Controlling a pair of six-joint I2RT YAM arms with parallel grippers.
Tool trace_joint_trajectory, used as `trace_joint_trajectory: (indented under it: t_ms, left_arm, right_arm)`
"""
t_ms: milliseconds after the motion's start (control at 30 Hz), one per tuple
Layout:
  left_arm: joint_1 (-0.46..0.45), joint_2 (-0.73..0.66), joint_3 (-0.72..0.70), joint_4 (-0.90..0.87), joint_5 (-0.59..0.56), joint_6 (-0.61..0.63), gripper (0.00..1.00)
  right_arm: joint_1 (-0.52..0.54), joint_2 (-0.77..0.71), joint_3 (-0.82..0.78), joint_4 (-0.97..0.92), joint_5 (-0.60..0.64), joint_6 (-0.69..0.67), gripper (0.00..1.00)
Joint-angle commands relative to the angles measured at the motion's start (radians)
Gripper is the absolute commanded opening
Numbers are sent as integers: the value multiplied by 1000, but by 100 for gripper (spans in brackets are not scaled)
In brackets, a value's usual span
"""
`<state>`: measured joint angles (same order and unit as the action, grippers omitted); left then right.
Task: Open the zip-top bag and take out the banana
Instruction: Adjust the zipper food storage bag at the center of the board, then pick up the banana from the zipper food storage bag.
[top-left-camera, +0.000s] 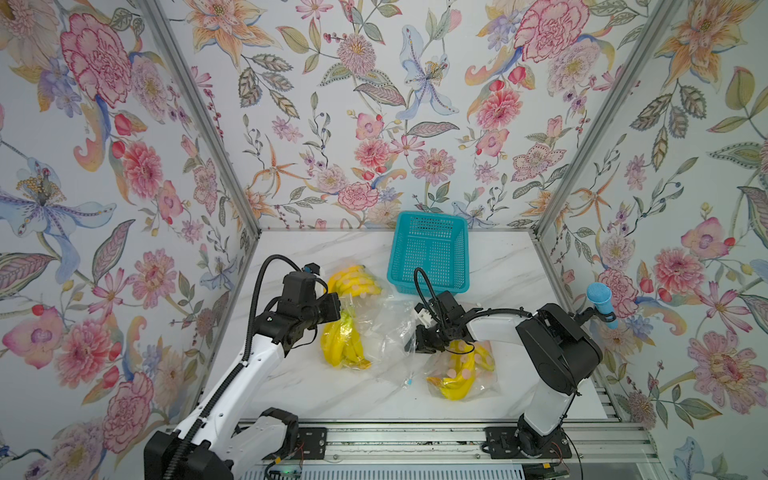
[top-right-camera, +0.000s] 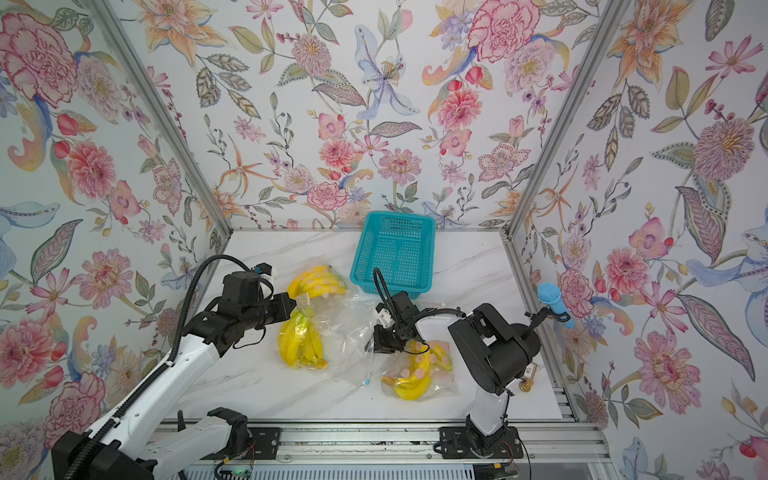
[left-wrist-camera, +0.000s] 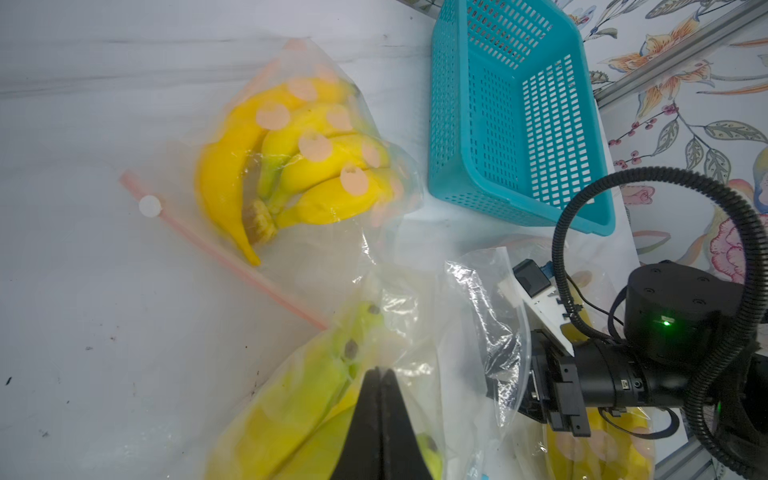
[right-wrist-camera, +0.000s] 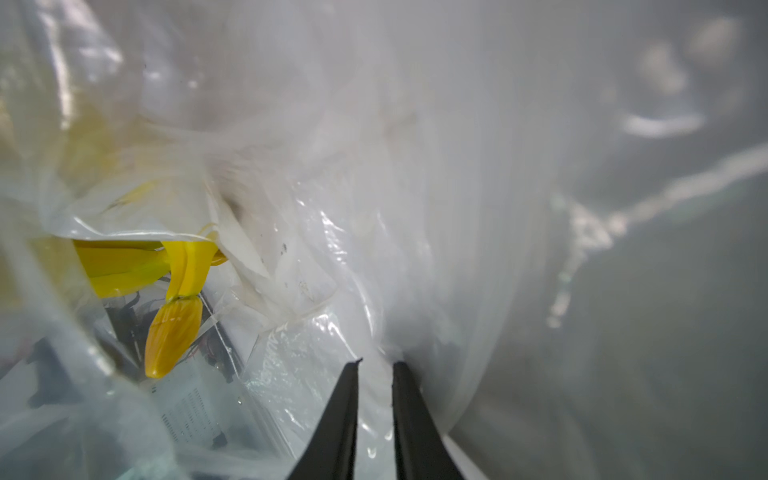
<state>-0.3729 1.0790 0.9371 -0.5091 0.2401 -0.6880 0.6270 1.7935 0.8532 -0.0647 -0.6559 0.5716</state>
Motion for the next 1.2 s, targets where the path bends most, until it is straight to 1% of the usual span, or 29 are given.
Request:
trace_joint_trajectory:
  t_ms: [0, 100, 200, 300, 333, 400, 467, 533, 600, 667, 767, 967, 1100, 1167]
  left_arm:
    - [-97, 40, 158, -106, -150, -75, 0]
    - [-158, 82, 260, -160, -213, -72, 0]
    - [-168, 95, 311, -203, -248, -62, 0]
    - [-198, 108, 391, -247, -283, -66, 0]
    - [-201, 116, 401, -257, -286, -60, 0]
    - [-197, 140, 368, -259, -291, -37, 0]
    - [-200, 153, 362, -255, -266, -42, 0]
    - [-216, 161, 408, -263, -296, -46, 0]
    - [-184, 175, 431, -298, -332, 0, 0]
    - [-121, 170, 377, -293, -299, 34, 0]
    - [-71, 125, 232, -207, -243, 25, 0]
    - [-54, 47, -39, -19, -171, -71, 0]
    - [-35, 4, -149, 44, -150, -104, 0]
    - [-26, -17, -187, 61, -138, -114, 0]
  right_arm:
    - [8, 26, -20, 5, 18, -31, 19]
    - [10, 33, -16, 19, 17, -36, 19]
    - [8, 38, -20, 34, 18, -34, 19]
    - [7, 43, -23, 52, 13, -30, 19]
    - [8, 43, -24, 60, 12, -31, 19]
    - [5, 49, -25, 74, 8, -28, 19]
    - [2, 52, -24, 78, -2, -26, 19]
    - [-2, 48, -20, 78, -5, -24, 19]
    - [-5, 47, -13, 77, -6, -24, 19]
    - [-10, 47, 2, 67, -17, -23, 19]
    - [-15, 17, 15, 40, -32, -23, 22]
    - [-2, -44, 18, 16, -112, -7, 40]
    - [15, -55, 39, -16, -143, -8, 46]
    - [61, -57, 51, -25, -157, 0, 48]
